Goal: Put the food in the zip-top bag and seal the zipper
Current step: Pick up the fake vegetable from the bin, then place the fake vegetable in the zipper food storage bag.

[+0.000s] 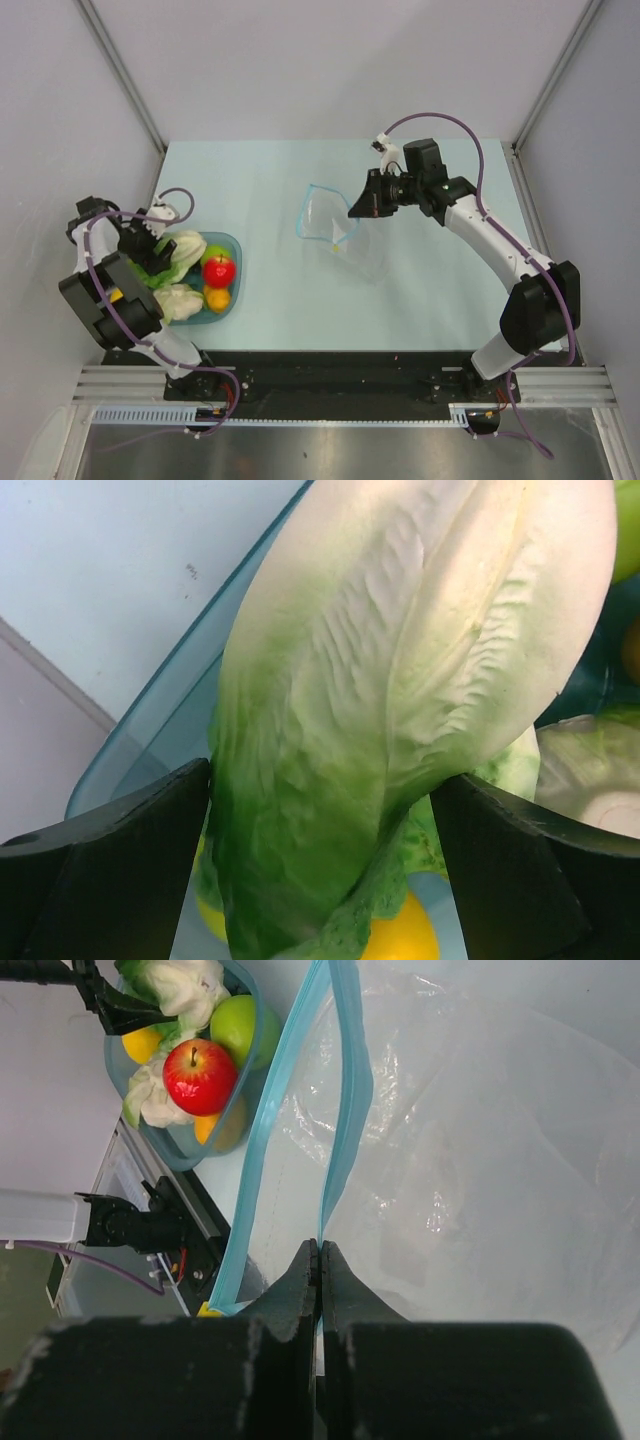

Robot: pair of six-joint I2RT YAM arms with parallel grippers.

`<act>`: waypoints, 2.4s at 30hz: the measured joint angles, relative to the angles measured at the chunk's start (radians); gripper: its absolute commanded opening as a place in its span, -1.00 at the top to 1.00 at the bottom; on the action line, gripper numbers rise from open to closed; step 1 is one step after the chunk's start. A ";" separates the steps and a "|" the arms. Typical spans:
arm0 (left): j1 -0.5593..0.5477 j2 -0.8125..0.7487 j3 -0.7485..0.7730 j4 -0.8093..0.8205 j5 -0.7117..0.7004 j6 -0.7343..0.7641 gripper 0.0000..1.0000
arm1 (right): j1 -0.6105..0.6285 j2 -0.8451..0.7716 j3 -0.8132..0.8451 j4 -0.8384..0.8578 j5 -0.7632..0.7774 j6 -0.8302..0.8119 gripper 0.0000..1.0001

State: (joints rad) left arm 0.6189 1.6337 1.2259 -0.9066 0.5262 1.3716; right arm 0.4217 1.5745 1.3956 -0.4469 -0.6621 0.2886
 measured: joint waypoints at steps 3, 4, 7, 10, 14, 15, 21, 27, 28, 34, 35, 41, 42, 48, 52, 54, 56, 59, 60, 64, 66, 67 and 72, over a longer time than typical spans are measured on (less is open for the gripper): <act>-0.013 0.000 -0.007 -0.011 0.003 -0.001 0.04 | 0.000 0.000 0.000 -0.005 0.003 -0.005 1.00; -0.016 0.000 -0.007 -0.021 0.006 0.000 0.17 | 0.000 0.000 0.000 -0.006 0.004 -0.006 1.00; -0.019 -0.012 -0.006 -0.054 0.019 0.005 0.54 | 0.000 0.000 0.000 -0.007 0.008 -0.006 1.00; -0.021 -0.035 0.019 -0.123 0.022 0.019 0.67 | -0.003 0.000 0.000 -0.007 0.010 -0.005 1.00; -0.026 -0.077 0.091 -0.214 0.020 0.020 0.81 | -0.006 0.000 0.000 -0.007 0.010 -0.005 1.00; -0.030 -0.099 0.111 -0.230 0.020 0.018 0.84 | -0.007 0.000 0.000 -0.007 0.010 -0.004 1.00; -0.144 -0.296 0.240 -0.246 0.012 -0.037 0.97 | -0.010 0.000 0.000 -0.005 0.006 0.010 1.00; -0.577 -0.462 0.289 -0.089 -0.068 -0.183 0.96 | -0.005 0.000 0.000 0.017 -0.013 0.053 1.00; -0.660 -0.478 0.289 -0.063 -0.100 -0.195 0.97 | -0.005 0.000 0.000 0.019 -0.018 0.060 1.00; -1.050 -0.494 0.277 0.063 -0.315 -0.194 1.00 | -0.002 -0.004 -0.006 0.042 -0.045 0.105 1.00; -1.098 -0.486 0.271 0.078 -0.354 -0.184 1.00 | 0.000 -0.006 -0.008 0.042 -0.047 0.109 1.00; -1.297 -0.438 0.155 0.170 -0.575 -0.096 1.00 | 0.005 -0.027 -0.011 0.057 -0.054 0.126 1.00; -1.317 -0.428 0.133 0.172 -0.605 -0.084 1.00 | 0.005 -0.032 -0.012 0.059 -0.055 0.128 1.00; -1.419 -0.328 0.109 0.194 -0.786 -0.085 0.98 | 0.011 -0.065 -0.024 0.082 -0.064 0.154 1.00; -1.485 -0.270 0.109 0.198 -0.857 -0.137 0.99 | 0.025 -0.068 -0.025 0.092 -0.066 0.167 1.00; -1.524 -0.254 0.112 0.189 -0.885 -0.171 1.00 | 0.034 -0.068 -0.026 0.097 -0.066 0.175 1.00; -1.556 -0.234 0.137 0.156 -0.895 -0.218 0.99 | 0.041 -0.067 -0.026 0.104 -0.066 0.182 1.00; -1.582 -0.172 0.246 0.071 -0.880 -0.332 0.99 | 0.046 -0.060 -0.026 0.113 -0.066 0.182 1.00; -1.583 -0.156 0.278 0.050 -0.873 -0.367 0.99 | 0.046 -0.057 -0.026 0.115 -0.066 0.182 1.00; -1.566 -0.121 0.391 -0.060 -0.781 -0.548 0.83 | 0.044 -0.054 -0.023 0.116 -0.066 0.172 1.00; -1.555 -0.121 0.409 -0.091 -0.738 -0.629 0.79 | 0.046 -0.055 -0.023 0.117 -0.066 0.166 1.00; -1.547 -0.121 0.417 -0.103 -0.710 -0.672 0.79 | 0.047 -0.055 -0.023 0.116 -0.066 0.163 1.00; -1.504 -0.116 0.441 -0.145 -0.581 -0.863 0.92 | 0.048 -0.060 -0.023 0.116 -0.065 0.136 1.00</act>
State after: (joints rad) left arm -0.8852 1.5181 1.6665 -1.0512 -0.0544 0.5091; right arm 0.4702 1.5150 1.3727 -0.3305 -0.7269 0.4244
